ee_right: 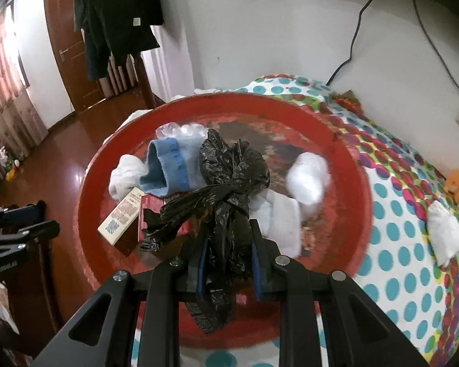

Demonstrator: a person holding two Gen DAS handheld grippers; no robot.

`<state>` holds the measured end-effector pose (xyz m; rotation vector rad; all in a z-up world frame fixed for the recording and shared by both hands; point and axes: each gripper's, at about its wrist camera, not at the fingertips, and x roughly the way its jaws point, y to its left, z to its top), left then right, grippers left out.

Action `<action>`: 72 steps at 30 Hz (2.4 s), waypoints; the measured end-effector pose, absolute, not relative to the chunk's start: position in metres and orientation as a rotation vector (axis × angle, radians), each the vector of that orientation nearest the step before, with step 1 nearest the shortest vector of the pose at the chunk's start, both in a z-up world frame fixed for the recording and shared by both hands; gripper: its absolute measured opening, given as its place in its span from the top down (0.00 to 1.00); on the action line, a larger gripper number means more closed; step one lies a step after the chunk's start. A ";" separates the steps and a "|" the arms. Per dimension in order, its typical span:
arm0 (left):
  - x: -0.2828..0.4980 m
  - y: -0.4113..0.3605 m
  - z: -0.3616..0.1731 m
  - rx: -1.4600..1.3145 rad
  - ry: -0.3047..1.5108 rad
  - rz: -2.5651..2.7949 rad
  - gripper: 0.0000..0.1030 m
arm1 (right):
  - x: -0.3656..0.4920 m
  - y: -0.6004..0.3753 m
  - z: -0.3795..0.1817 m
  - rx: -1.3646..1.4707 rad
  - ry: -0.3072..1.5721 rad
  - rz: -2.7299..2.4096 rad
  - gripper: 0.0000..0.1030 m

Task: Organize objects
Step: 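Lower the black bag onto the tray and open the right tool, then grasp the orange rubber toy with the right tool while the left tool moves toward the white sock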

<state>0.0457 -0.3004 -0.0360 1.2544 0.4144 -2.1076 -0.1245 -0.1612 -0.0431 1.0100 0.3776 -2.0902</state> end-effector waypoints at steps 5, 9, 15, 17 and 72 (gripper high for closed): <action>0.049 -0.310 -0.042 1.261 0.431 -2.085 0.46 | -0.130 -0.175 -0.050 1.026 0.364 -2.077 0.79; 0.050 -0.315 -0.045 1.260 0.448 -2.073 0.46 | -0.139 -0.183 -0.053 1.051 0.328 -2.056 0.79; 0.046 -0.313 -0.048 1.277 0.436 -2.067 0.46 | -0.140 -0.183 -0.059 1.081 0.306 -2.035 0.73; 0.044 -0.311 -0.048 1.283 0.428 -2.070 0.46 | -0.137 -0.177 -0.057 1.069 0.301 -2.038 0.62; -0.147 -0.069 -0.038 1.594 -0.201 -2.515 0.44 | -0.423 0.091 -0.059 1.027 0.514 -2.409 0.29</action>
